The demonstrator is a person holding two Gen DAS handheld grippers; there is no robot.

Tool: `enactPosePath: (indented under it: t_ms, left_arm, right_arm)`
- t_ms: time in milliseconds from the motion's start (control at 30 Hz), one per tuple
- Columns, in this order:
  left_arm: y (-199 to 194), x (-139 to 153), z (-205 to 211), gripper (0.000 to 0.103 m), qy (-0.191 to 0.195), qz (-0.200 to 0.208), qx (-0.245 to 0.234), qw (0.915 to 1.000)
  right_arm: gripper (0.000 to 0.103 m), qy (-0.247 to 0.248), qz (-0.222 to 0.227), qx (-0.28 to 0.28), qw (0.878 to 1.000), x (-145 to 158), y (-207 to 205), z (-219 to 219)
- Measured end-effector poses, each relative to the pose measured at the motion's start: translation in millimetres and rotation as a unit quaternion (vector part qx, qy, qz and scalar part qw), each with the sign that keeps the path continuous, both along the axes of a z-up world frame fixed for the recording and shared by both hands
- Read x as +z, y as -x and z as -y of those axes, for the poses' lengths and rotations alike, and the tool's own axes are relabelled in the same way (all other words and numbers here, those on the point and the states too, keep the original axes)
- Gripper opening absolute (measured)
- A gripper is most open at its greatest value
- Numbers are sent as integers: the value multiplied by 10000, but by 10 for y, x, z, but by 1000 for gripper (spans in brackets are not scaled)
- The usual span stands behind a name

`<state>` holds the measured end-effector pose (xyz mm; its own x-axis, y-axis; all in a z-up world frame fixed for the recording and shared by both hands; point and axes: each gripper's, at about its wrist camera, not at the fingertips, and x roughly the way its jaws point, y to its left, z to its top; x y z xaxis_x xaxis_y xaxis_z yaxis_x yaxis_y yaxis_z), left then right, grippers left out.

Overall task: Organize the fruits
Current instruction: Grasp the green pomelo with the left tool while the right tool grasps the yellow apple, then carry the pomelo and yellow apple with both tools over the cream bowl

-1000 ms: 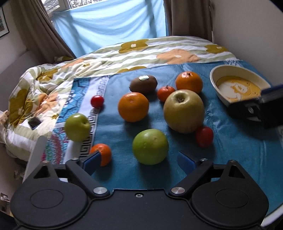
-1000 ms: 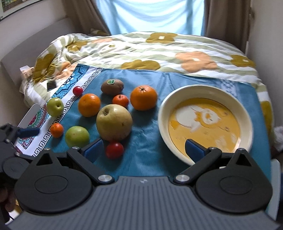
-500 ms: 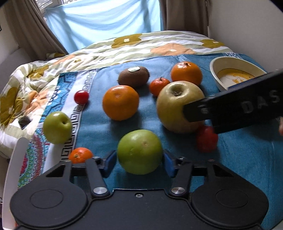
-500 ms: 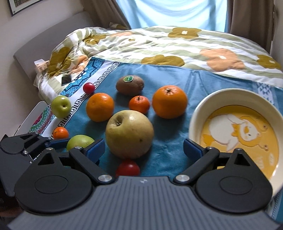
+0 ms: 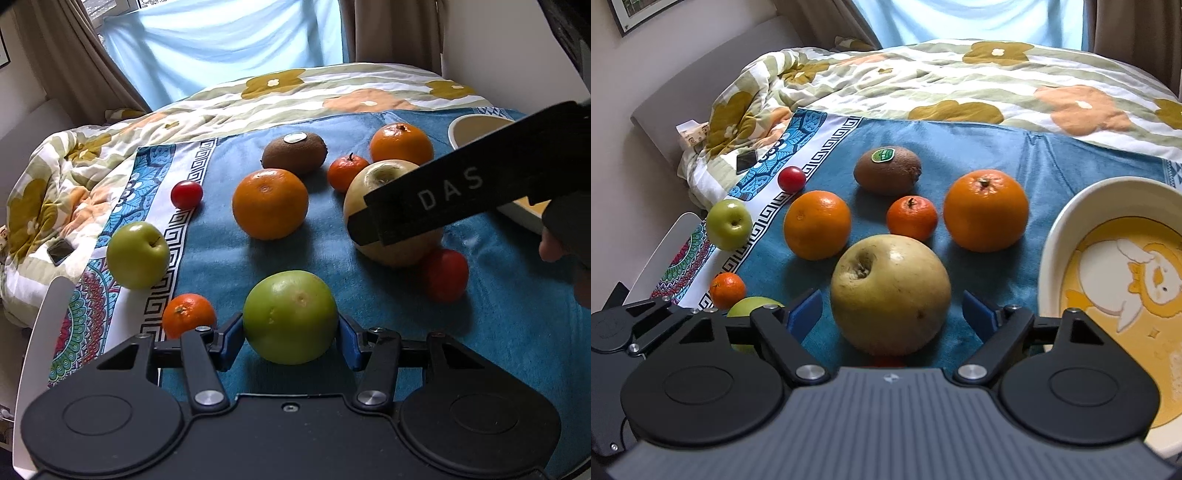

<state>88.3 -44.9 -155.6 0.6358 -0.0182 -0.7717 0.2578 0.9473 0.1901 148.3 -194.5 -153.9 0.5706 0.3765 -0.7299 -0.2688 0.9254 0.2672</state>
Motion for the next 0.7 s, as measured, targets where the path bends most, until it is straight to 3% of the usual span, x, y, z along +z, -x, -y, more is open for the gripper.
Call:
enactPosePath:
  t_ms: [67, 133, 333, 700]
  left_arm:
    - [0, 5, -7, 57, 8, -1, 22, 10000]
    - [4, 18, -15, 57, 22, 14, 45, 10000]
    - [19, 114, 1, 57, 35, 116, 71, 9999]
    - [210, 639, 142, 57, -31, 389, -71, 9992]
  right_arm:
    - [96, 39, 11, 6, 10000, -11, -9, -20]
    - [89, 149, 93, 13, 9998, -9, -5, -42]
    - [87, 311, 256, 33, 9992, 39, 65, -66]
    - [87, 43, 503, -281, 9983, 573, 383, 288]
